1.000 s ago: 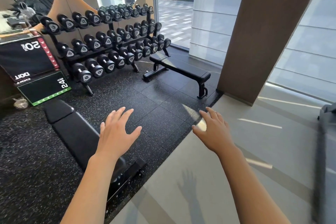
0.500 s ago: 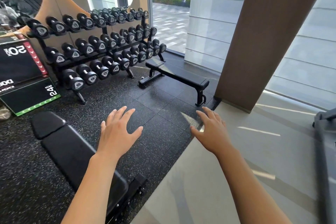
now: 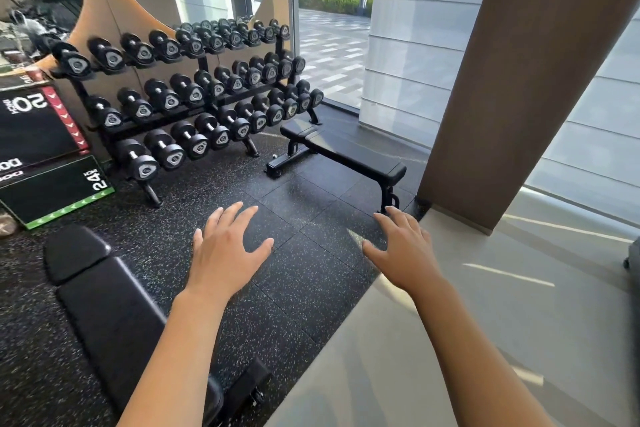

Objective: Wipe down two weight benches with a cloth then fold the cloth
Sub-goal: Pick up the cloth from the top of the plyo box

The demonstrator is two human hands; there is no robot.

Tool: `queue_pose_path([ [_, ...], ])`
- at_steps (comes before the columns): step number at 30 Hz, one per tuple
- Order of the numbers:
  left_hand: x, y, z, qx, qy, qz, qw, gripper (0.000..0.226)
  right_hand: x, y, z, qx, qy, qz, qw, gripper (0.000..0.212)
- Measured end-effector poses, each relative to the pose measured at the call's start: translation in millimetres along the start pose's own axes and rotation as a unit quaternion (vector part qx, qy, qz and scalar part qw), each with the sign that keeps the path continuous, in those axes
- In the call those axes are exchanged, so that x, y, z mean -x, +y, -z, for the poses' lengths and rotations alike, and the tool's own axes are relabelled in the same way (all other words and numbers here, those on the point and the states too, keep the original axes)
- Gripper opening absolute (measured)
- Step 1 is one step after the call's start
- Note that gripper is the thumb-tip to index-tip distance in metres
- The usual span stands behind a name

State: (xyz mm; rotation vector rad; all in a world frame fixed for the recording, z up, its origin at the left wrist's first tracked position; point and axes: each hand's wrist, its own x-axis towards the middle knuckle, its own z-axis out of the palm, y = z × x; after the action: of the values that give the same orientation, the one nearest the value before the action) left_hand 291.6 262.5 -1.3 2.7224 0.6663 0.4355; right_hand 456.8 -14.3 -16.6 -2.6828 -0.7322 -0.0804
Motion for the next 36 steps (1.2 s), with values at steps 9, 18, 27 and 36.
queue_pose_path([
  [9,-96.7,68.6,-43.5,-0.008,0.007,0.025,1.000,0.072,-117.4,77.4,12.1,-0.020,-0.013,0.017,1.000,0.070],
  [18,-159.3,99.3,-69.8,-0.010,0.005,0.045,0.999,0.071,-195.5,112.4,4.3,-0.034,-0.026,0.027,0.999,0.072],
  [27,-225.5,72.3,-75.0,0.008,0.011,0.053,0.998,0.071,-265.0,86.1,-24.5,-0.055,-0.038,0.034,0.997,0.074],
  [36,-322.0,-8.1,-73.3,0.025,0.015,0.044,0.999,0.073,-362.2,12.0,-58.8,-0.043,-0.043,0.033,0.998,0.075],
])
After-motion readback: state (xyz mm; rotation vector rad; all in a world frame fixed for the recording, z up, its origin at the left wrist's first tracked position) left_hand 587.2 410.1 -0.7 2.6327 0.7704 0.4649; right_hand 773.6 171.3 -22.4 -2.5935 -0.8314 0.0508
